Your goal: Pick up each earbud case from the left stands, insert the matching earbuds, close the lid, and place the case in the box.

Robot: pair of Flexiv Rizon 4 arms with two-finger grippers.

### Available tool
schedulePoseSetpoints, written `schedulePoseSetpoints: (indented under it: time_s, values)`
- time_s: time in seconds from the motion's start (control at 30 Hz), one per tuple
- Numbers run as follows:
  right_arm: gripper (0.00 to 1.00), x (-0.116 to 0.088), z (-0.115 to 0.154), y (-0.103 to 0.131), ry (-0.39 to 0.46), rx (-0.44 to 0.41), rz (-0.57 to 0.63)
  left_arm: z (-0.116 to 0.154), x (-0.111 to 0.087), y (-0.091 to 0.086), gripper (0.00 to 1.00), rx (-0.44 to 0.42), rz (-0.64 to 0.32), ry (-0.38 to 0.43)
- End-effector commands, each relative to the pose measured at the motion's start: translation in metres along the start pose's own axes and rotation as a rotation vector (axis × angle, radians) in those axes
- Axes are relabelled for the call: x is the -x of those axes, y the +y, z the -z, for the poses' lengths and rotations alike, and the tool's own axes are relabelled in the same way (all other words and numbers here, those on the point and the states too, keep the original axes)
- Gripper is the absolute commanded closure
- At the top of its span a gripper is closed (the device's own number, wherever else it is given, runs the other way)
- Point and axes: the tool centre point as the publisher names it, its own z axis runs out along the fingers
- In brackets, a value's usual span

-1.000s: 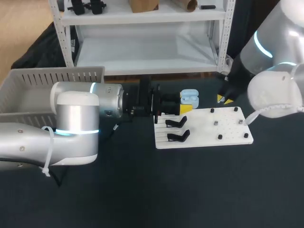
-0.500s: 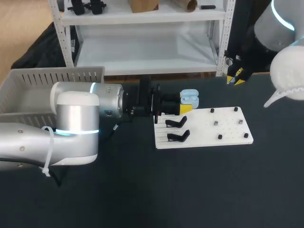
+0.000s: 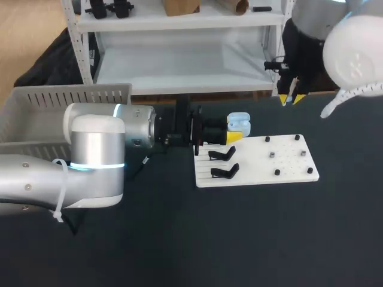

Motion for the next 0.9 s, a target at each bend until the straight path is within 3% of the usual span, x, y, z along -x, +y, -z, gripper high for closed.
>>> schedulePoseSetpoints:
  time_s: [0.03, 0.3, 0.5, 0.9]
  values:
    - [1.00, 0.001, -0.001, 0.001, 0.002, -0.001, 0.000, 0.000, -0.001, 0.000, 1.00, 0.000, -0.002, -0.003]
    - [1.00, 0.001, -0.001, 0.001, 0.002, -0.001, 0.000, 0.000, -0.001, 0.000, 1.00, 0.000, -0.002, -0.003]
    - [1.00, -0.010, 0.006, 0.037, -0.049, 0.101, 0.098, 0.000, -0.001, 0.000, 1.00, 0.000, -0.002, -0.003]
    - [1.00, -0.024, -0.001, 0.089, -0.022, 0.133, 0.248, 0.000, -0.001, 0.000, 1.00, 0.000, -0.002, -0.003]
